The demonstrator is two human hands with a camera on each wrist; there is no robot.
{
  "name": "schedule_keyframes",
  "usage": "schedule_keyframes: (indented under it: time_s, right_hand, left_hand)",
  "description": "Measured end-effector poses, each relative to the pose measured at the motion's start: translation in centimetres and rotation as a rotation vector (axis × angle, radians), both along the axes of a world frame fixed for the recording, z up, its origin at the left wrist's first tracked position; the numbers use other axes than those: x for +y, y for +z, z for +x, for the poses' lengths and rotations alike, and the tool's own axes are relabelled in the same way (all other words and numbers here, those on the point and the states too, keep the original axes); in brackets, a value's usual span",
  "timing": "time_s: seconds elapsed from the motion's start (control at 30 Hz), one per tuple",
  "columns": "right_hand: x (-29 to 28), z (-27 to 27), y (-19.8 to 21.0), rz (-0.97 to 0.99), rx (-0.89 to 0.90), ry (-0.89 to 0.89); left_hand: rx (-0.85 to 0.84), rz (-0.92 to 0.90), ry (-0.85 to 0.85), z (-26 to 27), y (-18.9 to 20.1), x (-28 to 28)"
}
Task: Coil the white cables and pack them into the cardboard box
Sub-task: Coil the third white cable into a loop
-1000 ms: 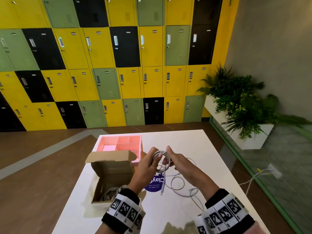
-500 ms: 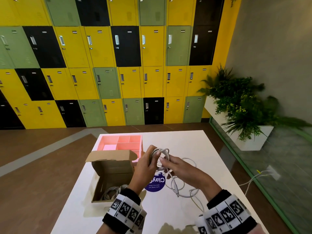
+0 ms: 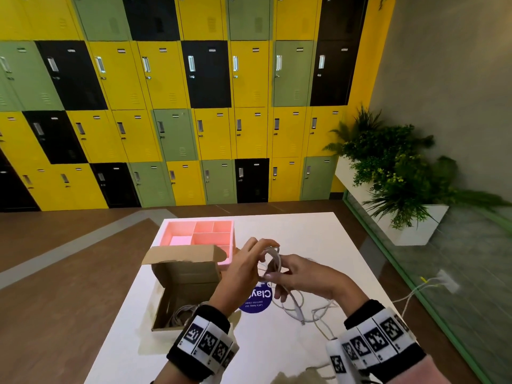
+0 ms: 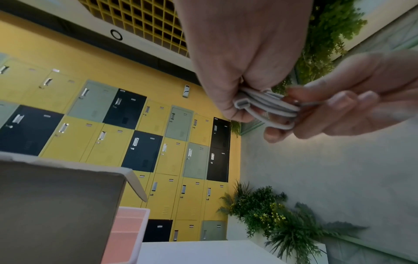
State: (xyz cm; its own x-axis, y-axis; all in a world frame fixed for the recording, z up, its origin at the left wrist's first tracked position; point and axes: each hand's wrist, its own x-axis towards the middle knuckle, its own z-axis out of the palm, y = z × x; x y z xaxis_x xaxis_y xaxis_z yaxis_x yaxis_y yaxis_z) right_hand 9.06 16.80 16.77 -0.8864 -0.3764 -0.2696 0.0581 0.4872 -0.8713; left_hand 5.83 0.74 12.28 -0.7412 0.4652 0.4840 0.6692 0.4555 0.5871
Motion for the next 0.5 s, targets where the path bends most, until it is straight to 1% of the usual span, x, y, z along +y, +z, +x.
schedule_keyframes:
  time_s: [0.1, 0.23, 0.37, 0.5]
  right_hand:
    - [0.1, -0.2, 0.0, -0.056, -0.003, 0.001]
    - [-0.1, -0.2, 0.1, -0.108, 0.002, -0.050]
    - [-0.6, -0.2, 0.2, -0.087, 0.037, -0.098]
    - [-1.0, -0.1, 0.3, -0.078, 0.086, -0.107]
  left_hand:
    - [0.041, -0.010, 0.032, 0.3, 0.0, 0.1]
    - [0.076, 0.039, 0.120, -0.2, -0.2, -0.2]
    - [0.115, 0.052, 0.203, -0.5, -0.2, -0.3]
    - [0.114, 0.133, 0.259, -0.6, -0.8, -0.2]
